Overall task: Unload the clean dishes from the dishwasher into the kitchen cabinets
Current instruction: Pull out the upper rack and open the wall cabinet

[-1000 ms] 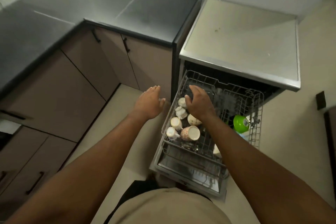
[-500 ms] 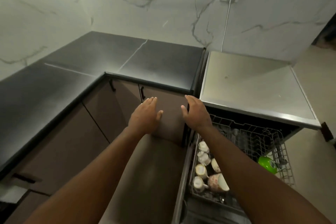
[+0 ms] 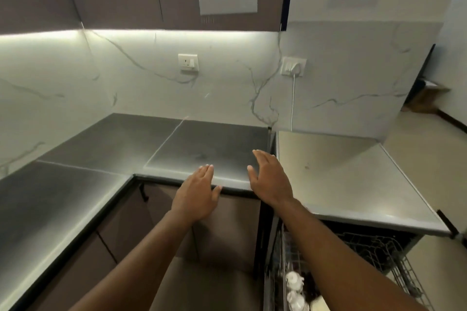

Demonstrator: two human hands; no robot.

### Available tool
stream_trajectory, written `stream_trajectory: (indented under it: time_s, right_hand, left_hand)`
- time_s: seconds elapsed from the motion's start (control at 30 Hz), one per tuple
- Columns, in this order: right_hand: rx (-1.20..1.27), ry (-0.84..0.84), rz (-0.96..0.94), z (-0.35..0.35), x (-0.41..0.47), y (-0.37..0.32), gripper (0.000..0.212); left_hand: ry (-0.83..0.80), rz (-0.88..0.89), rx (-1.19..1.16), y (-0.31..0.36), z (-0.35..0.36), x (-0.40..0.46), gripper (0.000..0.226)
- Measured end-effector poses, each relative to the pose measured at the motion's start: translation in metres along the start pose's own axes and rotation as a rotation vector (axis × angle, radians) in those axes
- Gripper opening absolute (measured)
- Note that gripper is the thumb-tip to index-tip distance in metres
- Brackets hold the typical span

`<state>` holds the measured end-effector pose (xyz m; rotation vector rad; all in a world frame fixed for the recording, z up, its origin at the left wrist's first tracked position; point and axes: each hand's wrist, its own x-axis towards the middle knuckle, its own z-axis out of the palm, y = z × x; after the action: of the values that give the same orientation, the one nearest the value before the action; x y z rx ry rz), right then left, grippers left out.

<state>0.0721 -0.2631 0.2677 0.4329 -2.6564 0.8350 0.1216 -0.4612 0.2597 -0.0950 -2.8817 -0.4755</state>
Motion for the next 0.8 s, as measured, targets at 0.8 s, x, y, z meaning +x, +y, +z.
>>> stream_trajectory:
  time_s: [0.8]
  right_hand:
    - [-0.075, 0.304, -0.127, -0.043, 0.261, -0.017, 0.054]
  left_hand:
    - [0.408, 0.196, 0.165, -0.017, -0.130, 0.281, 0.078]
